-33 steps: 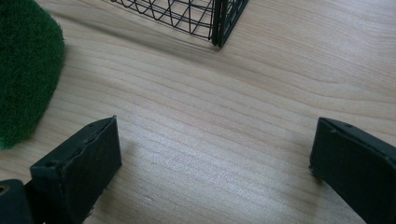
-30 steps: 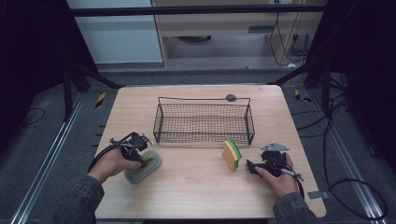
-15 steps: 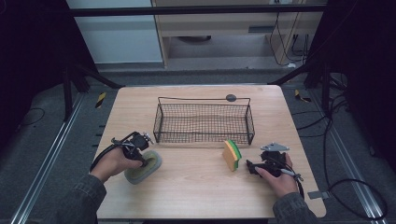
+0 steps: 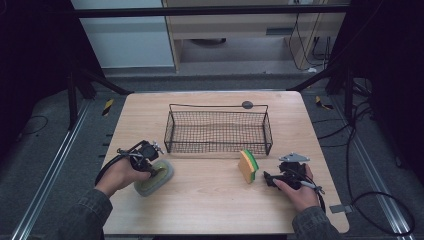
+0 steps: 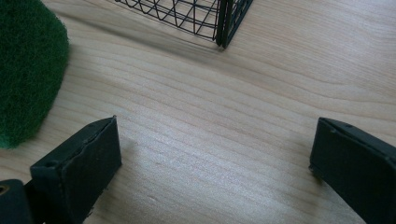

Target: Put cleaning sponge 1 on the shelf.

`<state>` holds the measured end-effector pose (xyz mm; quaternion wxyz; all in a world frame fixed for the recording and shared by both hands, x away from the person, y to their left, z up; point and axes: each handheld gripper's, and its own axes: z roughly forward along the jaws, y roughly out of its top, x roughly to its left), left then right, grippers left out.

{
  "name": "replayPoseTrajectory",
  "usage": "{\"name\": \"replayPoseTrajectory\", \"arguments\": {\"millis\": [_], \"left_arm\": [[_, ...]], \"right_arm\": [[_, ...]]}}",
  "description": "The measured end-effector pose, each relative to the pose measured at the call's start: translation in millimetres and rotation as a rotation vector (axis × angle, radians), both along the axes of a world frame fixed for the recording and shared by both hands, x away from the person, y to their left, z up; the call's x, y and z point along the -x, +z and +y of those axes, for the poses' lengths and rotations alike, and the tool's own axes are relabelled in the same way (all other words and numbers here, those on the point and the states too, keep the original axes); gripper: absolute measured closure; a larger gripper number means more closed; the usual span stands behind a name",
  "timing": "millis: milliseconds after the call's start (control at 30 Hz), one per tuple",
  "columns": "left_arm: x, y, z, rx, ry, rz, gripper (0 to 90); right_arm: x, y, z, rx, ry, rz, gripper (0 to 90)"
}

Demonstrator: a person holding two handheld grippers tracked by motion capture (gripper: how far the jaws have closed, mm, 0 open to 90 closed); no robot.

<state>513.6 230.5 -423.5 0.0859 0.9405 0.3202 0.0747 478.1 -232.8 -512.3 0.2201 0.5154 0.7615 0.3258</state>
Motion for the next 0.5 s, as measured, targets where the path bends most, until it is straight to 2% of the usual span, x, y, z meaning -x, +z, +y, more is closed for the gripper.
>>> {"name": "replayPoseTrajectory", "arguments": {"millis": [33,167,500], "left_arm": [[0.0,0.0,0.0,0.000,0.000,0.000,70.2],[3.7,10.2,1.3,0.007,-0.024,-0.049,70.3],[10.8,38.1,-1.8,-0.022,-0.104,-0.167,70.3]], "right_arm": [[0.0,0.0,0.0,0.000,0.000,0.000,2.2],[0.1,0.1,0.2,-0.004,0.000,0.001,2.2],[0.2,-0.2,0.0,-0.004,0.002,-0.002,2.1]]}}
